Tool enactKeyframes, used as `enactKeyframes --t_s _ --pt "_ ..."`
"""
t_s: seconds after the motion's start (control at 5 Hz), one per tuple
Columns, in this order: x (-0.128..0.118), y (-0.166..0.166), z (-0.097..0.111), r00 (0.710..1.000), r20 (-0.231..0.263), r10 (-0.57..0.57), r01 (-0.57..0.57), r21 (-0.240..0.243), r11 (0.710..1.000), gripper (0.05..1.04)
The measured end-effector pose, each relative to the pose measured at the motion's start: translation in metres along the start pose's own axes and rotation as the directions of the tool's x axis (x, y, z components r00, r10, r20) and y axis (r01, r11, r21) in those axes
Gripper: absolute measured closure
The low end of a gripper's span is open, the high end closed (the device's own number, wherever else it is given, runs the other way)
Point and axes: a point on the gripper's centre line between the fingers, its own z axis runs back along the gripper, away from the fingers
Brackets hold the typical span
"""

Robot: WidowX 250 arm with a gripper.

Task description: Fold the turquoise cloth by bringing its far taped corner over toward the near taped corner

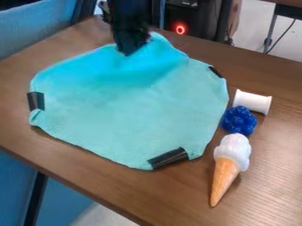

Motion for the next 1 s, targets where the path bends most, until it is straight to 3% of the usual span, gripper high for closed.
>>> enactKeyframes --t_s 0.2,0.4,0.8,1.0 --pt "-0.033 -0.047 0.001 0.993 -0.023 -0.113 0.113 0.009 0.994 1.029" --pt "-0.060 -0.077 0.006 0.988 -0.032 -0.153 0.152 -0.022 0.988 1.029" --pt "-0.081 -0.117 0.007 0.987 -0.045 -0.154 0.150 -0.096 0.984 1.014" --pt "-0.085 -0.125 0.008 0.986 -0.068 -0.152 0.143 -0.124 0.982 0.872"
